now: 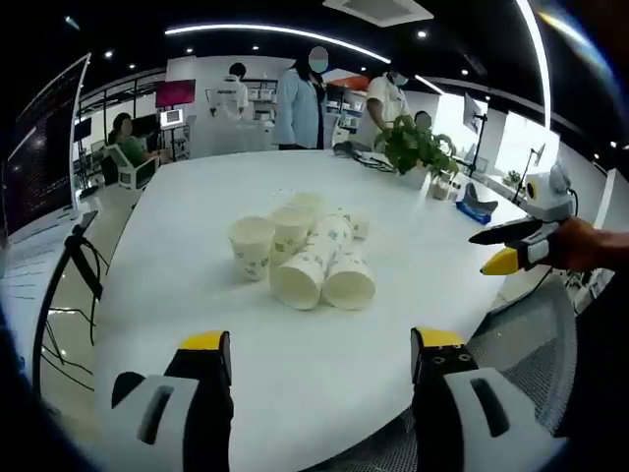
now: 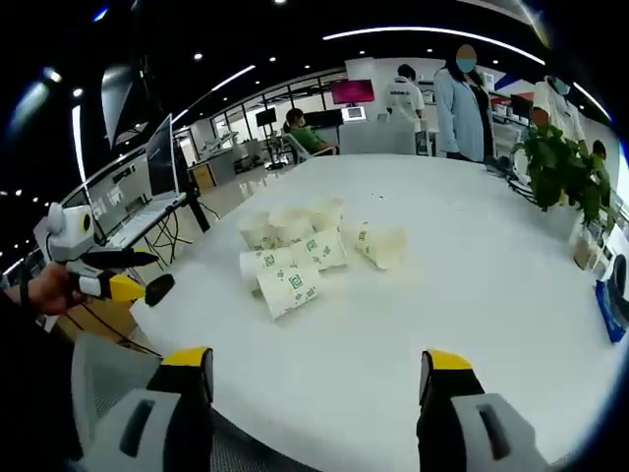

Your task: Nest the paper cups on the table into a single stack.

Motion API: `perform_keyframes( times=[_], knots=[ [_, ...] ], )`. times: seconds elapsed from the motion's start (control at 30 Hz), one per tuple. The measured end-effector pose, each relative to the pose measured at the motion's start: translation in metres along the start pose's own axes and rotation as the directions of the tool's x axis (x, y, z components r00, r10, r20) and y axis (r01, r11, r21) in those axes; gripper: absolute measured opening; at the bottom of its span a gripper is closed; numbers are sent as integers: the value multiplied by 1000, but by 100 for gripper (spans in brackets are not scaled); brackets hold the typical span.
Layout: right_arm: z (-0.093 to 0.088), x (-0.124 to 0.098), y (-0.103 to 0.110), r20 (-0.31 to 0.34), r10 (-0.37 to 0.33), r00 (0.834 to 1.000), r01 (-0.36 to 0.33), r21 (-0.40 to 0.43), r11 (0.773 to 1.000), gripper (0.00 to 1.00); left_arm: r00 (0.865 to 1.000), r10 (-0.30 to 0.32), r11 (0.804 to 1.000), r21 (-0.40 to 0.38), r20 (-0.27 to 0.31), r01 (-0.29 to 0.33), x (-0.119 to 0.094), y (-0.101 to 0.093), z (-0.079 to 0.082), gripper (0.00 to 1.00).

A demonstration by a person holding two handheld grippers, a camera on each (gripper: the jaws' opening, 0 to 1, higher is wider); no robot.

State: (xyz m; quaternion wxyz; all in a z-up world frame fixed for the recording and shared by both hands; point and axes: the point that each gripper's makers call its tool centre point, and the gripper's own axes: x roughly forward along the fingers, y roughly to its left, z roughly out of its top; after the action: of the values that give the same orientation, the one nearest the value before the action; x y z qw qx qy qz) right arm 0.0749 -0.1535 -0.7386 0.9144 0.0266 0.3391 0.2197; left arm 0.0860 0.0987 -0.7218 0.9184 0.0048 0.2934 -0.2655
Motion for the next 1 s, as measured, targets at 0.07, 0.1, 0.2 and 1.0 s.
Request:
perform_keyframes(
  times=[0.07, 0.1, 0.2, 1.0],
  knots=[
    [0, 0, 0, 1, 2, 1000, -2, -1, 1000, 87, 1000, -1, 1000, -1, 0, 1, 0, 0, 0, 74],
    [0, 0, 0, 0, 2, 1000, -2, -2, 1000, 87, 1000, 0, 1000, -2, -1, 0, 0, 1, -1, 74],
    [0, 0, 0, 1, 1, 1000, -1, 0, 1000, 87, 1000, 0, 1000, -3, -1, 0, 0, 2, -1, 74],
    [-1, 1, -2, 3, -6, 1000, 6, 8, 1000, 87, 1000, 4, 1000, -4, 1, -4, 1, 5, -3, 74]
  ],
)
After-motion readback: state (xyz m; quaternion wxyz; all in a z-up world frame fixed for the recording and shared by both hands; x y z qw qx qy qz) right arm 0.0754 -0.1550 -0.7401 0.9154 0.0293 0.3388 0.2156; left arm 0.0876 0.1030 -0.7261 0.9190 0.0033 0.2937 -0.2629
